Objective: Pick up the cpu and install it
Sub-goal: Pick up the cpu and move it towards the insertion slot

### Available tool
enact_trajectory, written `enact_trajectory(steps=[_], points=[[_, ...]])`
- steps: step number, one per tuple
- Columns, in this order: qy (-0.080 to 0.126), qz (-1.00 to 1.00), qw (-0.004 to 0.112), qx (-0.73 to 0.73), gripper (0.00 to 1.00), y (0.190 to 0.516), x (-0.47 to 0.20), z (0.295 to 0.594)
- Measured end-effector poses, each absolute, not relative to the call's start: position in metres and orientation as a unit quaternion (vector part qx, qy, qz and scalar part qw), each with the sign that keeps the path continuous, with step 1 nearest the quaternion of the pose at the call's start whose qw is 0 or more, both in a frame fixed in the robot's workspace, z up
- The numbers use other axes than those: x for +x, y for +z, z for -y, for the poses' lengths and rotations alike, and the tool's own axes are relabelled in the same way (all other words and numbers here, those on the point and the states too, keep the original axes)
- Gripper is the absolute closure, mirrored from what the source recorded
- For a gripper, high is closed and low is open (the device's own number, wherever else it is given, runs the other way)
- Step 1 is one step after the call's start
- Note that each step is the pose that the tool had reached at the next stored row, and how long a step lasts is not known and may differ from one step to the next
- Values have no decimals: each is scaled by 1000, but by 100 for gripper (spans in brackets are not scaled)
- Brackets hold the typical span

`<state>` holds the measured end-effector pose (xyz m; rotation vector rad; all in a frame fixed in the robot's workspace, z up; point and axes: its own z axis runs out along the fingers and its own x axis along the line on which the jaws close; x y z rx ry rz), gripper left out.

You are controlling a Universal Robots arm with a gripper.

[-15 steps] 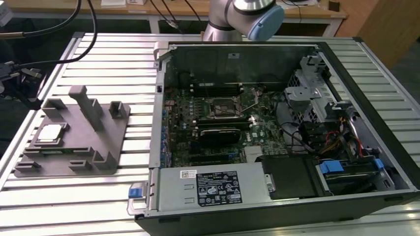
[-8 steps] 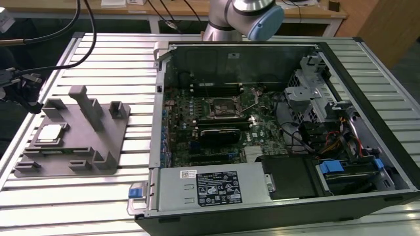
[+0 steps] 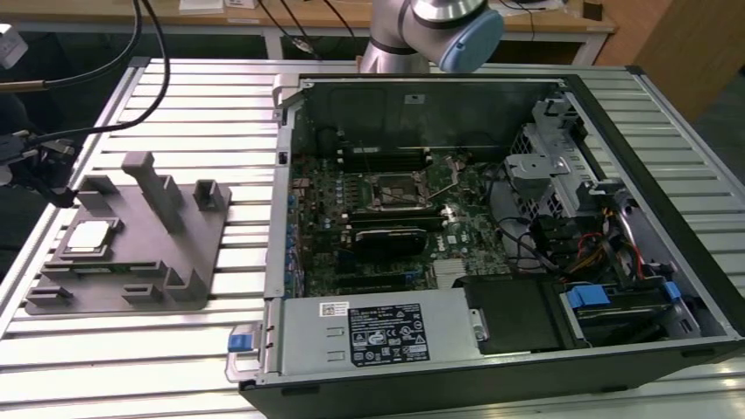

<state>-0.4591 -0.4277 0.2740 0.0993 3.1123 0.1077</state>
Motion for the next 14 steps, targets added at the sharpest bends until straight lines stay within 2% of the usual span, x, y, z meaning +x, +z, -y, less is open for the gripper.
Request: enact_trajectory(steps=[14], points=[[35, -999, 13, 32, 89, 259, -463, 428]])
